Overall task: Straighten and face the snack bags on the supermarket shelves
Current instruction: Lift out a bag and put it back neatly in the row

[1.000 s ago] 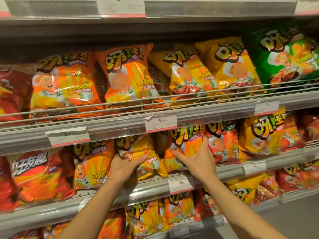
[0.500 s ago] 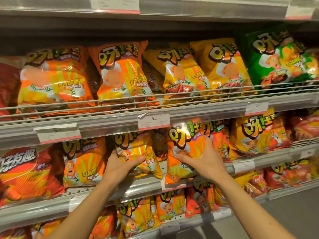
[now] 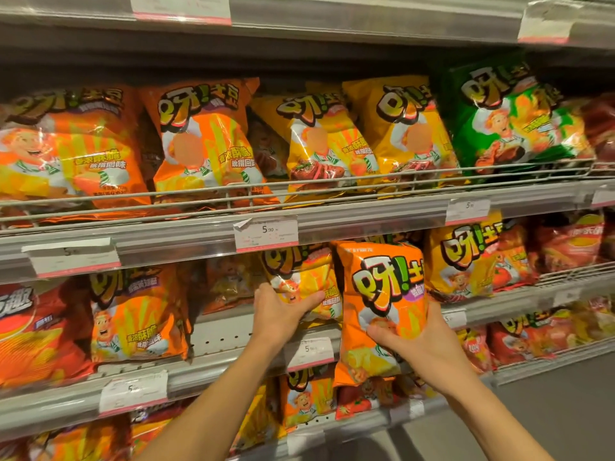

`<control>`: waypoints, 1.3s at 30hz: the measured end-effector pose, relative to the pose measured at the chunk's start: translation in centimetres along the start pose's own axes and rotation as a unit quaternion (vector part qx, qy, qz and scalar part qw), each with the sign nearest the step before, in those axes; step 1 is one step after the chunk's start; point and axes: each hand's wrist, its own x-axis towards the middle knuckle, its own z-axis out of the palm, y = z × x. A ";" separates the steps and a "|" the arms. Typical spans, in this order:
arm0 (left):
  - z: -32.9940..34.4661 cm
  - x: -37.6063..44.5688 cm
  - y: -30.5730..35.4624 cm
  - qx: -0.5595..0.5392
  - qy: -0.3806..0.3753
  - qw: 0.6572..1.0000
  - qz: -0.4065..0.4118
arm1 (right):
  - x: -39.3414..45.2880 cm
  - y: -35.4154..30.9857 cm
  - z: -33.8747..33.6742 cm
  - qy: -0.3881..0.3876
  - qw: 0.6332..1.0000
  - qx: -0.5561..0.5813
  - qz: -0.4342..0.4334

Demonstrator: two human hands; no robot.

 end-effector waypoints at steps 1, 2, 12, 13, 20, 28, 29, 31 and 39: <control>0.6 -0.1 0.3 0.000 0.004 1.000 -0.001 | -0.1 0.1 -0.2 0.001 1.000 0.004 -0.001; 1.2 -0.1 0.5 -0.004 0.011 1.000 0.001 | -0.2 0.1 -0.3 0.001 1.000 0.006 -0.004; 2.3 -0.6 -1.6 -0.009 -0.001 1.000 0.026 | -1.7 -0.9 0.3 -0.012 1.000 -0.009 -0.013; 2.1 -0.3 -1.6 0.001 -0.015 1.000 0.020 | -2.0 -1.4 0.5 -0.013 1.000 -0.011 -0.016; -1.3 -0.7 -2.3 -0.004 -0.132 0.990 0.050 | -4.0 -4.0 3.2 -0.038 0.998 -0.023 -0.049; -11.3 -6.7 -9.0 0.230 -0.023 0.933 0.277 | -5.1 -7.1 9.5 -0.117 0.990 -0.061 -0.054; -12.3 -7.2 -9.8 0.256 -0.010 0.924 0.285 | -4.9 -7.5 10.5 -0.130 0.988 -0.068 -0.053; -14.3 -7.9 -10.9 0.293 0.009 0.918 0.268 | -4.3 -8.5 12.6 -0.148 0.985 -0.074 -0.056; -18.2 -8.3 -14.3 0.483 0.016 0.854 0.195 | -0.7 -11.7 19.9 -0.075 0.988 -0.104 -0.082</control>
